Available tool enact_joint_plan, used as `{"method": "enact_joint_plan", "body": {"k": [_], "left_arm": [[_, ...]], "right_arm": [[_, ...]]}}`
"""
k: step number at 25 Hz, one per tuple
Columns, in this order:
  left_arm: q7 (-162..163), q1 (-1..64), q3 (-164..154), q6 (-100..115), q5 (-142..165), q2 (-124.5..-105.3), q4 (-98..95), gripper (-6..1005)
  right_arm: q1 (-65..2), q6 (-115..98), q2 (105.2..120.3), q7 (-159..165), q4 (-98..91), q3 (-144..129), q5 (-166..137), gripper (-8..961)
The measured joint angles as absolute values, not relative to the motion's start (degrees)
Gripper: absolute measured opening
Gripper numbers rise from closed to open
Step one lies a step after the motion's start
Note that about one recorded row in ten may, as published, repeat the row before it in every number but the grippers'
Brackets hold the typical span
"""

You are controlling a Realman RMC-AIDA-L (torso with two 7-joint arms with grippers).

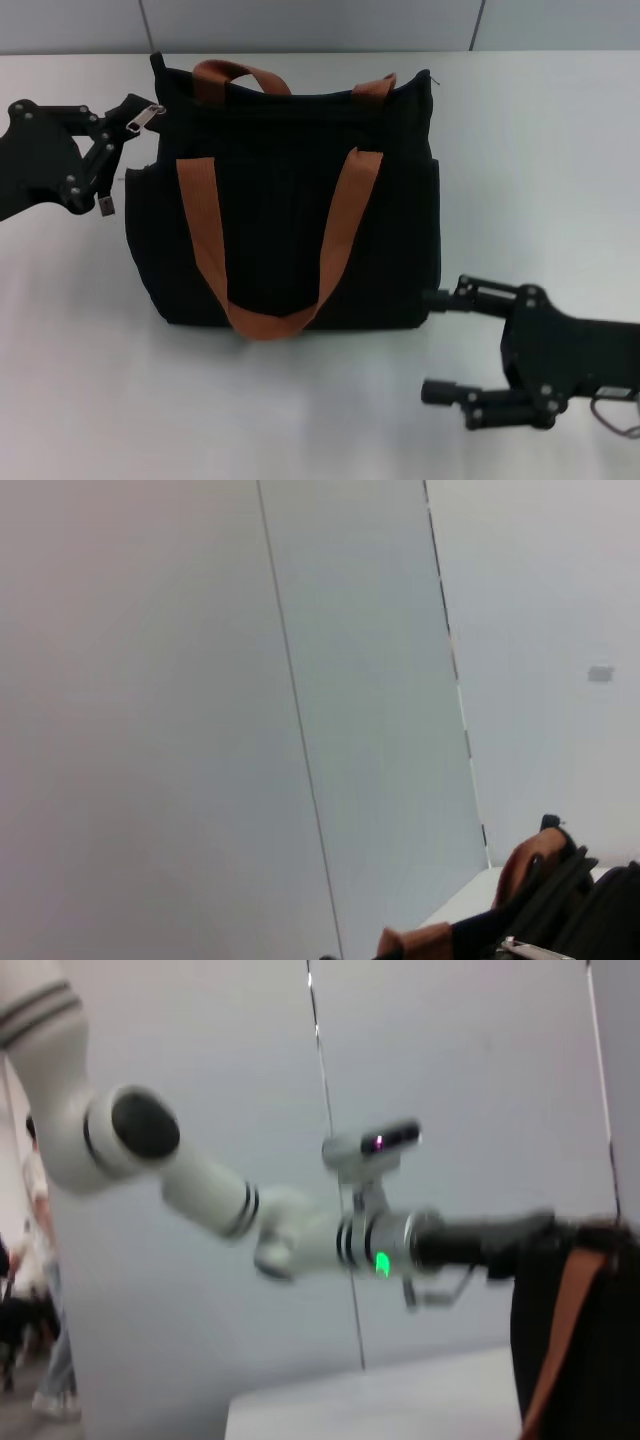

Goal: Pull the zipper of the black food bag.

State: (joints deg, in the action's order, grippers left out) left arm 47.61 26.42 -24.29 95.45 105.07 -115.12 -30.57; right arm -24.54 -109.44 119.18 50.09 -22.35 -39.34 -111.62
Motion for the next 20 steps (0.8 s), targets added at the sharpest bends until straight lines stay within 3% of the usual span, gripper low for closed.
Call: {"method": "enact_joint_plan", "body": {"k": [4, 20], "left_arm": [[46.97, 26.12, -24.27, 96.12, 103.38, -115.6, -30.59, 17], [45.26, 25.78, -24.26, 95.44, 101.94, -116.43, -30.52, 18]], "right_arm": [[-27.45, -115.96, 119.25, 58.92, -22.29, -31.75, -111.6, 814], [-47.35, -106.99, 118.79, 103.37, -33.87, -34.27, -111.0, 813]]}}
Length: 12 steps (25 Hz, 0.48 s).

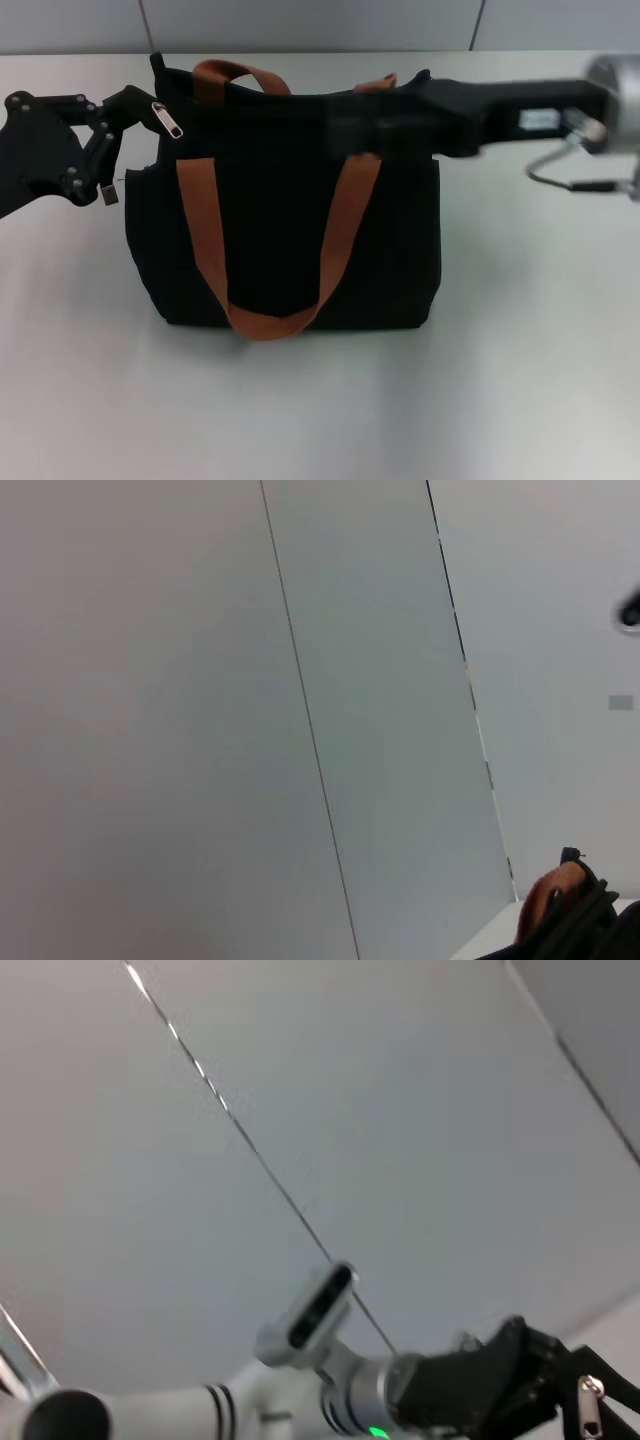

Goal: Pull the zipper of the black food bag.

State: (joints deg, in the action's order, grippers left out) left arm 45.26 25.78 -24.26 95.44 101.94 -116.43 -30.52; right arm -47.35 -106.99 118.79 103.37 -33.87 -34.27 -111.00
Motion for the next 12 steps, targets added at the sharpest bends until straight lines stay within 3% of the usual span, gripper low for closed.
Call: {"method": "enact_joint_plan", "body": {"k": [12], "left_arm": [[45.92, 26.04, -24.27, 95.35, 101.6, -116.51, -30.48, 18]], "right_arm": [[-59.18, -91.43, 118.74, 122.53, -39.89, -52.46, -112.35, 769]]}}
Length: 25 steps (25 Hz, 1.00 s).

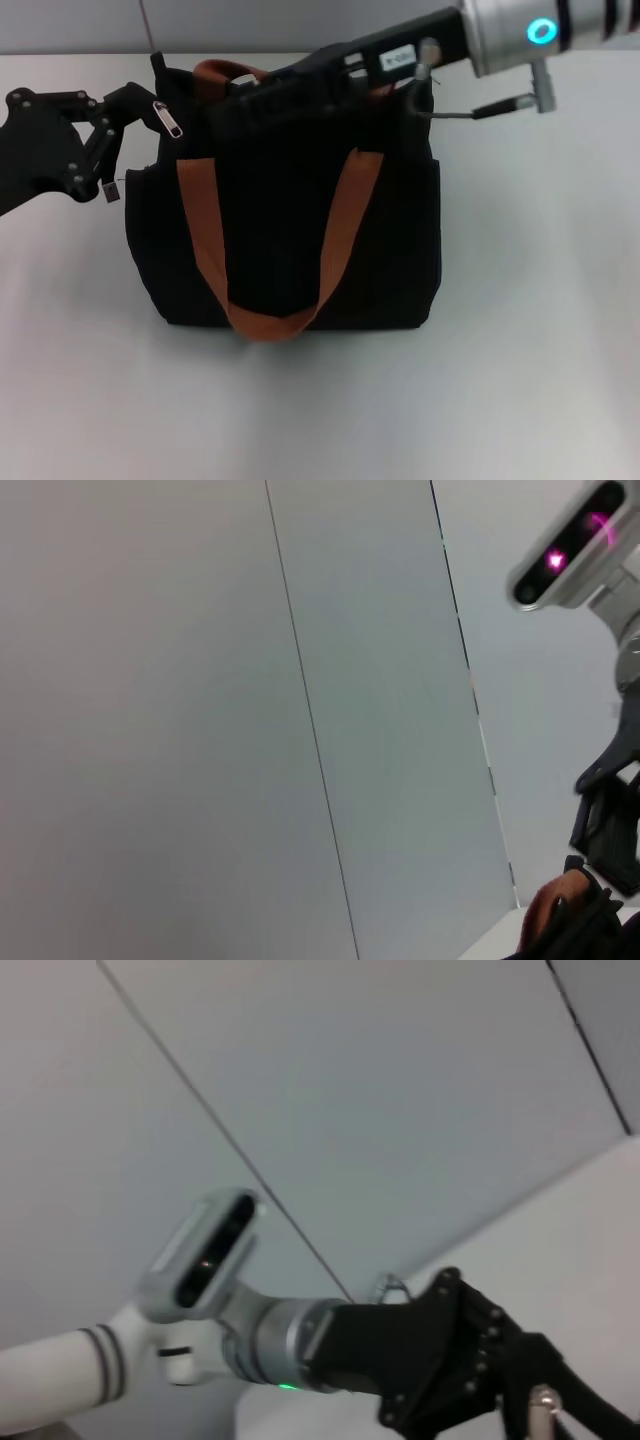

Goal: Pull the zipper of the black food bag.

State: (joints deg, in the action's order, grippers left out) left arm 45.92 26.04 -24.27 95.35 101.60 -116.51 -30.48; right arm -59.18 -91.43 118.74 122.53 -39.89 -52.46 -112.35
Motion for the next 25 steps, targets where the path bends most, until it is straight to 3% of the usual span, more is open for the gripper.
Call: {"method": "enact_joint_plan", "body": {"k": [3, 8, 14, 25], "left_arm": [[46.03, 26.17, -24.26, 95.35, 101.59, -116.52, -30.36, 18], [46.76, 26.37, -24.58, 95.35, 101.6, -116.52, -30.24, 20], [46.77, 26.45, -24.5, 95.36, 101.6, -116.48, -30.12, 22], [47.08, 26.92, -24.36, 95.65, 101.6, -116.45, -29.97, 25]], "right_arm": [[-60.42, -89.83, 118.65, 125.01, -39.98, -53.36, -113.45, 752], [-62.43, -88.34, 118.68, 129.24, -40.07, -53.54, -115.25, 540], [-63.76, -87.7, 118.77, 131.72, -40.0, -53.65, -117.0, 357], [-65.46, -83.72, 119.27, 133.37, -38.66, -57.98, -117.48, 350]]}}
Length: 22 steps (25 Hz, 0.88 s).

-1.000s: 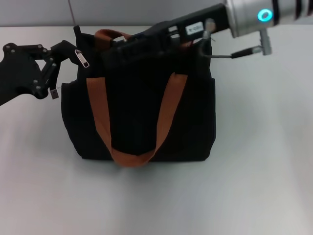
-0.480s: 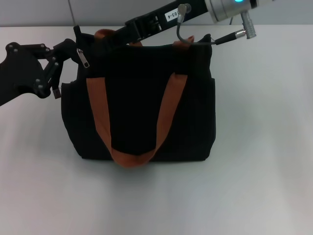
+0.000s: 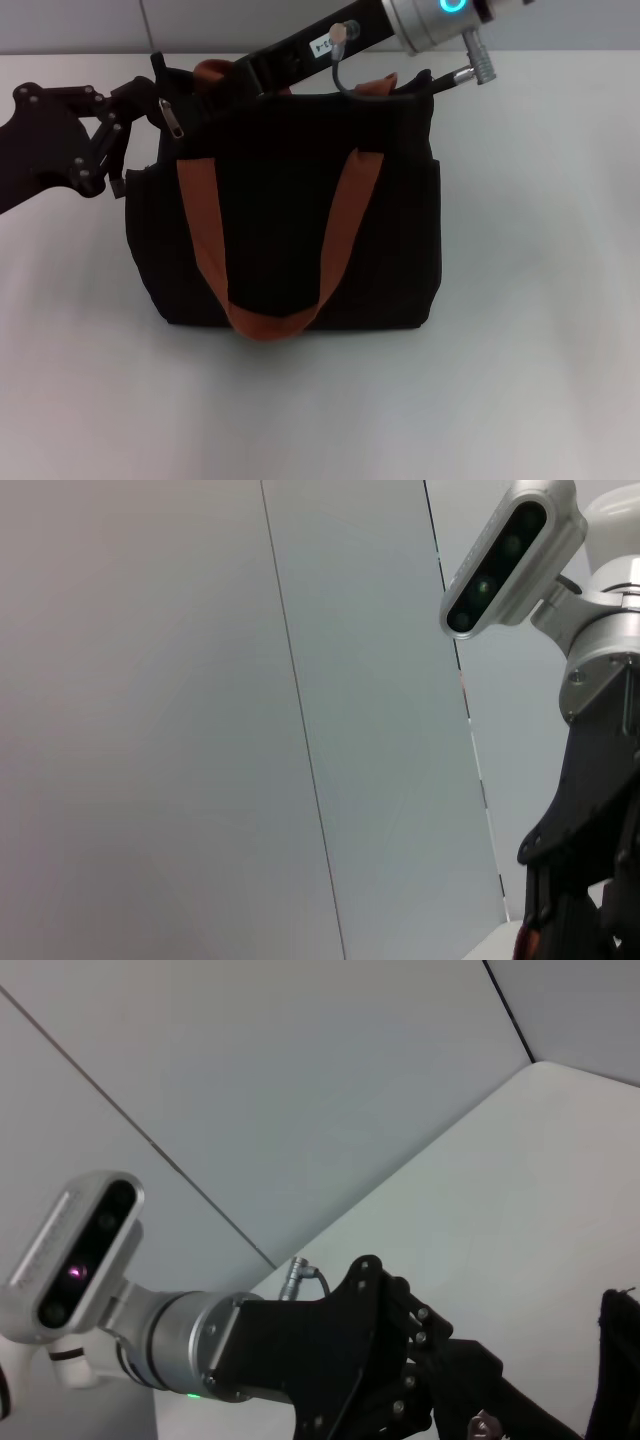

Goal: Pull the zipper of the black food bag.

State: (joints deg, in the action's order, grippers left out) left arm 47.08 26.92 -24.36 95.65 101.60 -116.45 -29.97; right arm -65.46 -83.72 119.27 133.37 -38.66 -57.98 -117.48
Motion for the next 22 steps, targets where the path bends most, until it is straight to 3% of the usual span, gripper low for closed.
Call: {"method": "enact_joint_plan", "body": {"k": [22], "left_arm": [[48.91, 28.43, -24.79, 95.79, 101.9, -116.74, -30.41, 32]], "right_arm": [[-67.67, -79.64, 119.67, 133.42, -36.99, -61.76, -116.78, 309]]}}
